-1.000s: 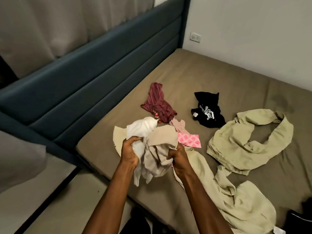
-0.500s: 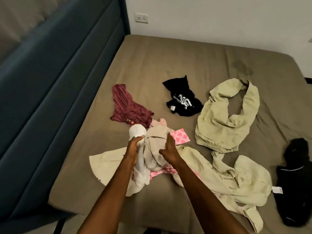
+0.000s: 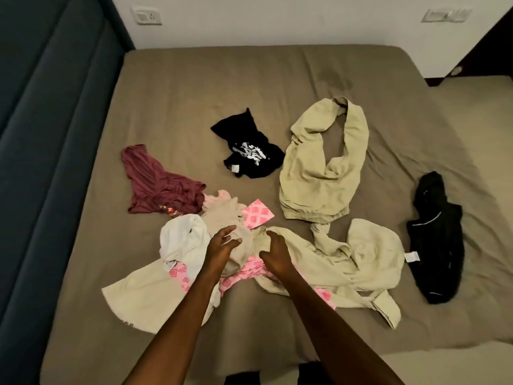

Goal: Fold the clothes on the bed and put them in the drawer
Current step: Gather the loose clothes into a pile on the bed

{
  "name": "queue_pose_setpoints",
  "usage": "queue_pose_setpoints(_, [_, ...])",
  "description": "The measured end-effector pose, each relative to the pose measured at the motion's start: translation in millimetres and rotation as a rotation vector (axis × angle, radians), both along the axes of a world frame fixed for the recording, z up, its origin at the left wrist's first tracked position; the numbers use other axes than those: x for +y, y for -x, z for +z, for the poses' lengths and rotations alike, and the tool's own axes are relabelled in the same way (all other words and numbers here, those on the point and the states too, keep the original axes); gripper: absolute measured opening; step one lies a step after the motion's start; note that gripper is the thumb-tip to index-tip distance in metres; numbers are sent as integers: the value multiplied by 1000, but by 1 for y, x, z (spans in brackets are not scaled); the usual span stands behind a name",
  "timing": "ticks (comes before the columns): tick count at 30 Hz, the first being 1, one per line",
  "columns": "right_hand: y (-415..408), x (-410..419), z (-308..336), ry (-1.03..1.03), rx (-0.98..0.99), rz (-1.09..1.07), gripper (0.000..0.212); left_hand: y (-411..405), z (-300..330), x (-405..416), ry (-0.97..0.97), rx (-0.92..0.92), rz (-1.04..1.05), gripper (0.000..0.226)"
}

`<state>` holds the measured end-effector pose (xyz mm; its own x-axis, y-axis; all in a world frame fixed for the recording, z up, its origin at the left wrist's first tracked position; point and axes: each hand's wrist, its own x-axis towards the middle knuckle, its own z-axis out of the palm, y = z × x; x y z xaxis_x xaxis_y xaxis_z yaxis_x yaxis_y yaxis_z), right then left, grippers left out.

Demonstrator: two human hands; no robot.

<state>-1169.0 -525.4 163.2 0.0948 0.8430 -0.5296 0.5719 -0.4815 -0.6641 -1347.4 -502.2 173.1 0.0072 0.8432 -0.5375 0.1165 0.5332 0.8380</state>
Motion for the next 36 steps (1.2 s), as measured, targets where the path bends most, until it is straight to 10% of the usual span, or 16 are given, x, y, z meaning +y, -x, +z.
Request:
queue_pose_setpoints(20, [-482, -77, -92, 67, -111, -527, 39, -453, -42, -19, 126, -28, -321, 30])
queue_pose_setpoints(36, [-665, -54, -256, 400, -550, -398, 107, -613, -213, -40, 156, 23, -500, 38])
